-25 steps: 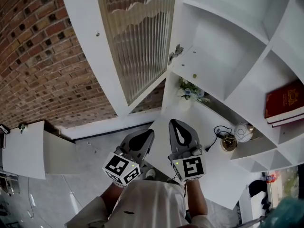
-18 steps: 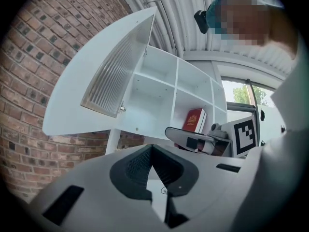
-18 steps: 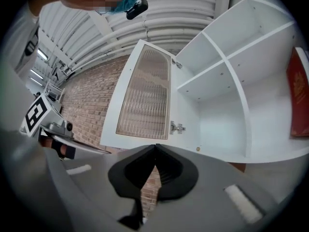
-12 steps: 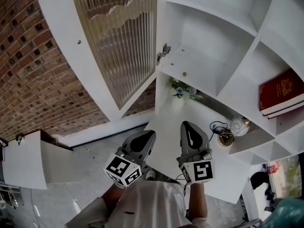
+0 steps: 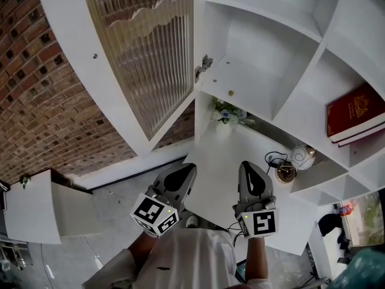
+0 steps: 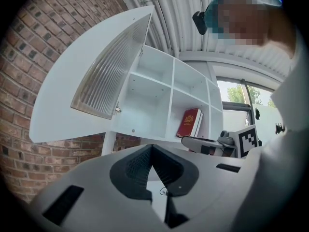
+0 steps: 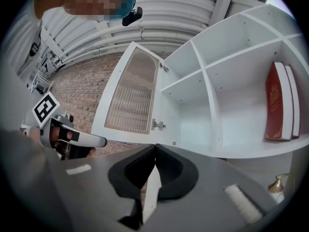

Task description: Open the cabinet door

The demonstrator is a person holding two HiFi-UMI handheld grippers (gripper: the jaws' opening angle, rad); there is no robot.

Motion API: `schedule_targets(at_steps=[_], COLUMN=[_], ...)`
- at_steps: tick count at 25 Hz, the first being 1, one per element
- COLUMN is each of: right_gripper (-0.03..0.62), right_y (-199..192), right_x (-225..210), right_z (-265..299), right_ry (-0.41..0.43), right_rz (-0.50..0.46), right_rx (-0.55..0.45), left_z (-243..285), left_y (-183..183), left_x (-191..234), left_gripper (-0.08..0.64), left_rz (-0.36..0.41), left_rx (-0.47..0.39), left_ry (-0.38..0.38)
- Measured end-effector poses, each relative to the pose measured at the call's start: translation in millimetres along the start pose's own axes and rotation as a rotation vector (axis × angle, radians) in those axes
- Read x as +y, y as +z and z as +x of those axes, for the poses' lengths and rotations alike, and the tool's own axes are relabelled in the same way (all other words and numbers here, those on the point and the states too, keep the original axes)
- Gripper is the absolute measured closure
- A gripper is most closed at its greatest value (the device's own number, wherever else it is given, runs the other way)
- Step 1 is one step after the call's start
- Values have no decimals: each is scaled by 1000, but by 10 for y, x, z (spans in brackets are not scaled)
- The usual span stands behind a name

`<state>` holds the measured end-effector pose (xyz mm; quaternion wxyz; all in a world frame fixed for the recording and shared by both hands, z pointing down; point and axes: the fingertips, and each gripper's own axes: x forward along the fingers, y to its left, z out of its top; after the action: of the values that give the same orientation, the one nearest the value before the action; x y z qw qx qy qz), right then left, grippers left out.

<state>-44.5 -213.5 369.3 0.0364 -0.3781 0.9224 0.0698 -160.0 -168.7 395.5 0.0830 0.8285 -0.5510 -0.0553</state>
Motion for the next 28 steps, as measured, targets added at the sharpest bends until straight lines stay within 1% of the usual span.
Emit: schedule_targets(at_steps=[4,7,11,20,23,28], right_gripper=[592,592,592,592,592,592], right_y=[-86,-135,-218,-110,-108,-78], right_x=[-16,-17,-99,-202,-222,-246], right_z=[-85,-160,-269,-324,-341,-332], right_ry=[-21,-32,-80,-129,-135,-144], right_rz=[1,26,60,42,24,21], right_rx=[18,19,33,4,13,7], left_z=[24,41,43,81,106,125], left_y=[5,-18,-20,-55,-39,-43], left_x=[10,-4,-7,-6,-30,-37], left_gripper=[551,551,551,551,551,551], left_rz=[3,-1,1,-5,2,4], left_rx=[-1,-3,1,10,16,20], left_ry=[-10,-10,-13,-32,-45,-55])
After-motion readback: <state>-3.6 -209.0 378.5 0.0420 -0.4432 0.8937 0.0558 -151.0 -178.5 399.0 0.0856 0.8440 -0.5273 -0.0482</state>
